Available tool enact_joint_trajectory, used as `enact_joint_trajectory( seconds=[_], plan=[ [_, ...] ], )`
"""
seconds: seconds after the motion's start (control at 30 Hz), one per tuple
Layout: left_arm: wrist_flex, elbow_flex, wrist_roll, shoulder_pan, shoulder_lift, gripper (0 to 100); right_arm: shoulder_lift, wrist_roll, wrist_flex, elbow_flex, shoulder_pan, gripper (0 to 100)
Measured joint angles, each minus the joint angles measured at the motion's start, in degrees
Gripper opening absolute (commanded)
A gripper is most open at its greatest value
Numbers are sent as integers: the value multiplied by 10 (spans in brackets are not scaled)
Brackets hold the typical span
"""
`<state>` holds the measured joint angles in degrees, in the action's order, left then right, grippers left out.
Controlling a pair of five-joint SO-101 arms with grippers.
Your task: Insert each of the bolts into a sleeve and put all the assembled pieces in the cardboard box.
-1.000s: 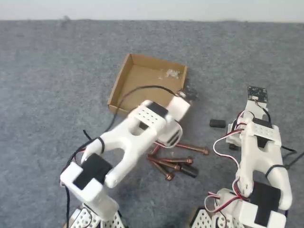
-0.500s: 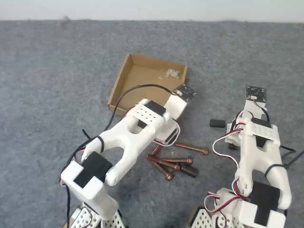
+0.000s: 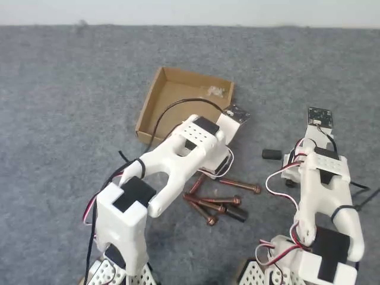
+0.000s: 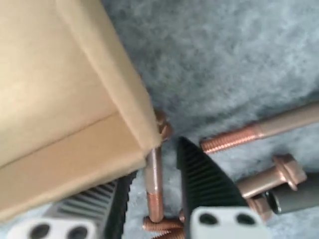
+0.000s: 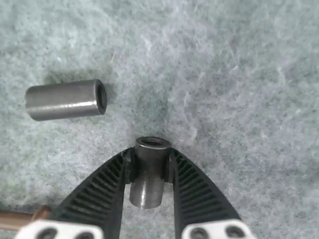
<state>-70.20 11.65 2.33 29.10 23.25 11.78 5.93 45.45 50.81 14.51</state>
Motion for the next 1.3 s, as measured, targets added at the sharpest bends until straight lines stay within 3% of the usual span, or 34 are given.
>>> enact_joint_trajectory(
  seconds=[0.4, 0.77, 0.97, 1.3],
  plan=[
    [20, 31, -49, 13, -21, 10, 0, 0, -2, 0, -7, 6],
    [110, 243, -45, 24, -289, 11, 0, 0, -2, 0, -21, 6],
    [116, 251, 9, -62, -369, 11, 0, 0, -2, 0, -32, 6],
    [220, 271, 95, -247, -379, 11, 0, 0, -2, 0, -33, 6]
  ],
)
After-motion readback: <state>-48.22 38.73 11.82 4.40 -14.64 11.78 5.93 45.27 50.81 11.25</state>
